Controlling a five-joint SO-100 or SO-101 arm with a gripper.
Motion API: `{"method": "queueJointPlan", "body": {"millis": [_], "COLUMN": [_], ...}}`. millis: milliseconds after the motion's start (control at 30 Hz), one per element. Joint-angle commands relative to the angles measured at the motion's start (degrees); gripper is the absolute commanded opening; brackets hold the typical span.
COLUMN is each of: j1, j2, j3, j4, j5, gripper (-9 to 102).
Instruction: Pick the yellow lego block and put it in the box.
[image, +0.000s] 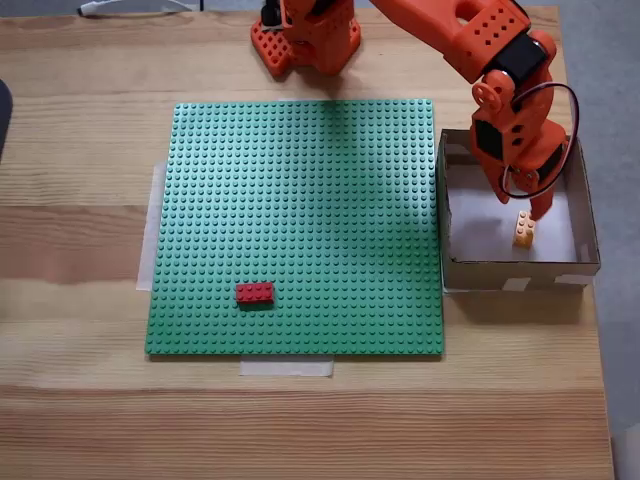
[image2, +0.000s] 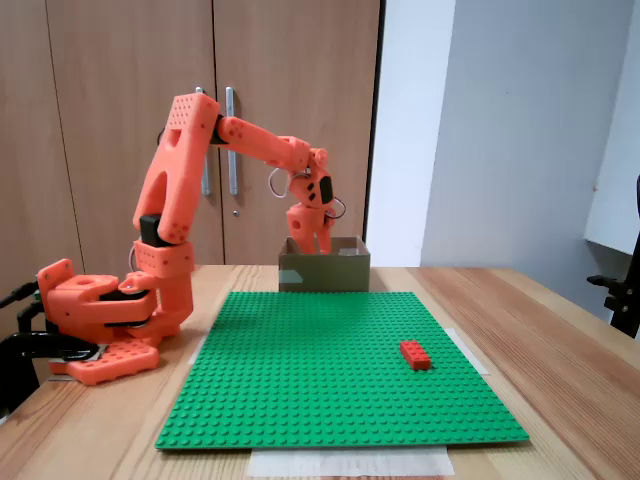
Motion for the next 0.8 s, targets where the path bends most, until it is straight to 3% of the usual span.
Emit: {"method": "queueJointPlan", "body": {"millis": [0,233,400,767], "j1": [0.7,2.72,7.12,21.53], "j2": [4.13,18.81,31.9,56.16], "j3": [-0.62,3.25,10.9,29.88], "j4": [-0.79,-7.65,-13.01,-21.53], "j5": [-0.18,-2.72,-2.2,2.99], "gripper": [19,16,-1,-1]}}
